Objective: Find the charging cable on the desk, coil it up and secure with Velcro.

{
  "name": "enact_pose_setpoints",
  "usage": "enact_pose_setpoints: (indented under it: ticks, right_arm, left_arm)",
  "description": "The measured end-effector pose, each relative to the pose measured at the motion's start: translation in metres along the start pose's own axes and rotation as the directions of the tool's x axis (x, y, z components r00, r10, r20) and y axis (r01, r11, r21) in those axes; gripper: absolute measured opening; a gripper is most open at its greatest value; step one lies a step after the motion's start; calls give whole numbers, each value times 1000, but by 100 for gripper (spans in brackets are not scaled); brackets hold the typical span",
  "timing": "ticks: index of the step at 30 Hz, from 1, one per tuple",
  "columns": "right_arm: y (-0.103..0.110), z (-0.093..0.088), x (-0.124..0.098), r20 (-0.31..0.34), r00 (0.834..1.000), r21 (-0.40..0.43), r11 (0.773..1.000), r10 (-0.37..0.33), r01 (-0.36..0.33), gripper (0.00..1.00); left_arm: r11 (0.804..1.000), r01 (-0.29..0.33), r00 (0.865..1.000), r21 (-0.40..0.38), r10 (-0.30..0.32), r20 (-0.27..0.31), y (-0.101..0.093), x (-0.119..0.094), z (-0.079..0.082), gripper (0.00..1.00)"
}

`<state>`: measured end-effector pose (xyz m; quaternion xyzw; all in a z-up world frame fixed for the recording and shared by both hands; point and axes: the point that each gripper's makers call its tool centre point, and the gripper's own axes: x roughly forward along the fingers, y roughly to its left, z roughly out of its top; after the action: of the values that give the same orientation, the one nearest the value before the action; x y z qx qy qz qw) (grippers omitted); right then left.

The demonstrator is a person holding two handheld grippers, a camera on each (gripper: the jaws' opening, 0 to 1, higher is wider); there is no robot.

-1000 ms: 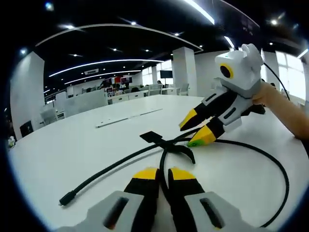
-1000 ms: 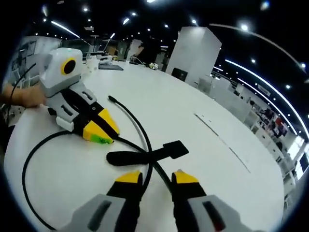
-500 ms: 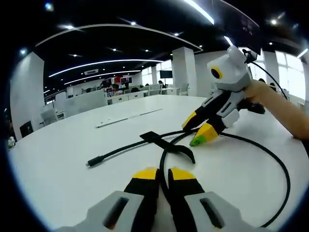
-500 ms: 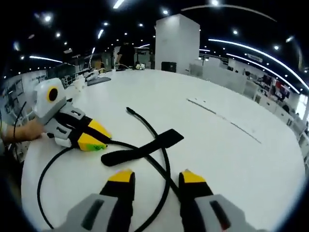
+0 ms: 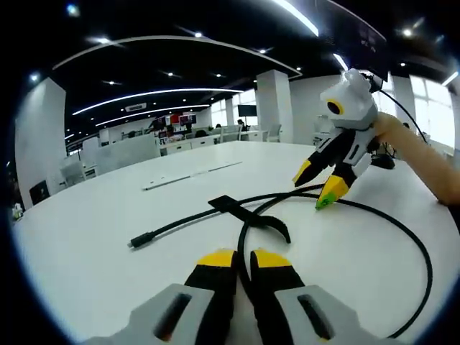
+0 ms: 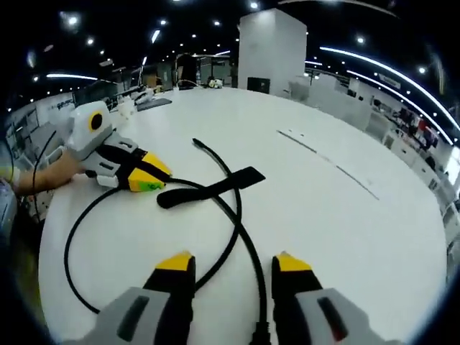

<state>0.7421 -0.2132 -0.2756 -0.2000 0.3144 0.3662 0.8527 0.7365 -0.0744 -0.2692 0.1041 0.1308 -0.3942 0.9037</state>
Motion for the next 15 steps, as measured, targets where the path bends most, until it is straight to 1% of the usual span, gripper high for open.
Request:
enact_pose_setpoints:
  ticks: [2,4,5,6,7,8,9,10,11,13,15]
  right_arm:
    - [3,6,-10,26,1000,35,999,13,-14,49]
    - [5,14,-17,61,998,92,995,18,-24,59]
    - [6,15,-20,62,998,121,992,12,-20,63]
    - [7,14,-22,54,998,114,993,15,-21,64]
    - [9,12,-23,45,999,111,994,14,-18,63]
    - [10,6,-25,18,1000,92,996,-9,7,61]
    - [7,1,-26,0,999,91,995,-49,49,60]
    - [7,-2,-27,9,997,104,991,-80,78,59]
    - [12,-8,-26,14,998,98,993,-66,64,60]
    - [16,-18,-27,19,996,110,991,-82,79,65]
    - [18,-26,-31,21,995,92,992,-94,92,70]
  left_arm:
    - [1000,-1,1000,3,1,0,0,0,0,9]
    - [1000,-2,1000,5,2,0,0,0,0,9]
    - [1000,-3,1000,8,3,0,0,0,0,9]
    - [1000,-4,1000,11,4,0,0,0,0,9]
    - [1000,-4,1000,13,4,-1,0,0,0,9]
    - [1000,-5,1000,16,5,0,0,0,0,9]
    - [1000,-6,1000,18,6,0,0,0,0,9]
    - [1000,-7,1000,23,7,0,0,0,0,9]
    - [1000,-8,1000,27,8,0,0,0,0,9]
    - [1000,-8,1000,29,8,-1,0,0,0,9]
    - [999,-8,1000,31,8,-1,0,0,0,9]
